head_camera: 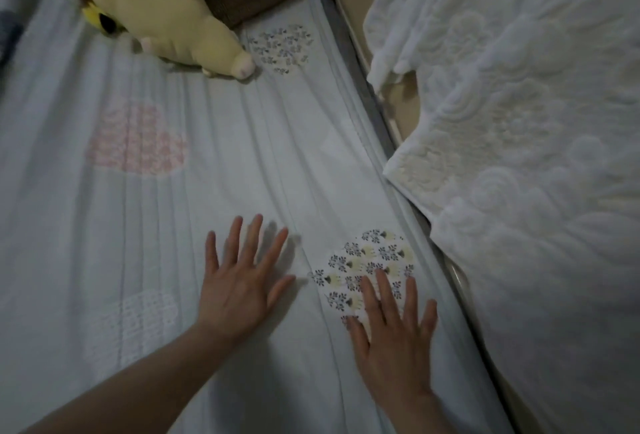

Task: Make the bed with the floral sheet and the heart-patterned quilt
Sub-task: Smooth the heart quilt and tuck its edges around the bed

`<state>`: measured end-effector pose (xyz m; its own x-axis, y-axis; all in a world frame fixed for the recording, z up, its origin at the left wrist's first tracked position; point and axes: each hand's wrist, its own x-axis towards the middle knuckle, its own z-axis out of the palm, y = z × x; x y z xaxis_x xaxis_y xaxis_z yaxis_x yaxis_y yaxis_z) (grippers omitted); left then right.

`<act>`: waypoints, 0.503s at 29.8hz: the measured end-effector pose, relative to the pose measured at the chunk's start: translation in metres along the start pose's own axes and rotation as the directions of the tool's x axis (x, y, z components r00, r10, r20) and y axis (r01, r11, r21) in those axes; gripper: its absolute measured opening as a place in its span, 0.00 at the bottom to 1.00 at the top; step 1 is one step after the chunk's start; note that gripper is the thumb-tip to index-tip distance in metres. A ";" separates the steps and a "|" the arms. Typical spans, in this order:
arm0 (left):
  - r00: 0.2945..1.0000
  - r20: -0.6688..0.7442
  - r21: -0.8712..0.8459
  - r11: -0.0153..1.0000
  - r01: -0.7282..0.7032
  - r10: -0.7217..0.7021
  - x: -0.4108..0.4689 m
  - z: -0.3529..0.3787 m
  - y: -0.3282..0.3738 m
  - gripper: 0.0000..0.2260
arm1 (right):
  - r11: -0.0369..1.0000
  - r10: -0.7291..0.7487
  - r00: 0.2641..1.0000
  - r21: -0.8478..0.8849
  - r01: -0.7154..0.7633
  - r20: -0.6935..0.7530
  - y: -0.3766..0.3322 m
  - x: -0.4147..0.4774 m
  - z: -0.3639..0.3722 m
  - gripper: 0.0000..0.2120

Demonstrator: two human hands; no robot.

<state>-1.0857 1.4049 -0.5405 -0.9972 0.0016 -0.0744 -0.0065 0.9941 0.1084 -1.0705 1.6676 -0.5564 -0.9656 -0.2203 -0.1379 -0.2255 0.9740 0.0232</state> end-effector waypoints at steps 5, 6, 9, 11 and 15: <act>0.989 0.080 0.041 0.992 0.119 -0.122 0.076 0.009 -0.040 0.30 | 1.000 -0.011 0.999 -0.024 0.010 -0.043 -0.003 0.012 0.005 0.31; 0.988 0.067 0.047 0.989 0.139 -0.142 0.077 0.016 -0.042 0.30 | 0.999 -0.023 0.998 -0.024 0.022 -0.066 -0.003 0.012 0.006 0.31; 0.991 0.014 0.029 0.991 0.134 -0.134 0.079 0.029 -0.045 0.29 | 0.999 -0.015 0.979 0.039 0.024 -0.203 -0.017 0.028 -0.013 0.28; 0.994 0.012 0.010 0.994 0.111 -0.111 0.082 0.032 -0.045 0.29 | 0.992 -0.012 0.967 0.116 0.043 -0.253 -0.049 0.071 -0.033 0.25; 0.995 0.013 -0.003 0.995 0.102 -0.102 0.084 0.034 -0.046 0.28 | 0.982 -0.114 0.982 0.136 0.135 -0.153 -0.131 0.190 -0.038 0.25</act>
<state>-1.1663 1.3625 -0.5859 -0.9904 -0.0979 -0.0978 -0.1079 0.9888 0.1030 -1.2295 1.4963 -0.5482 -0.9421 -0.3350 0.0138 -0.3338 0.9336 -0.1301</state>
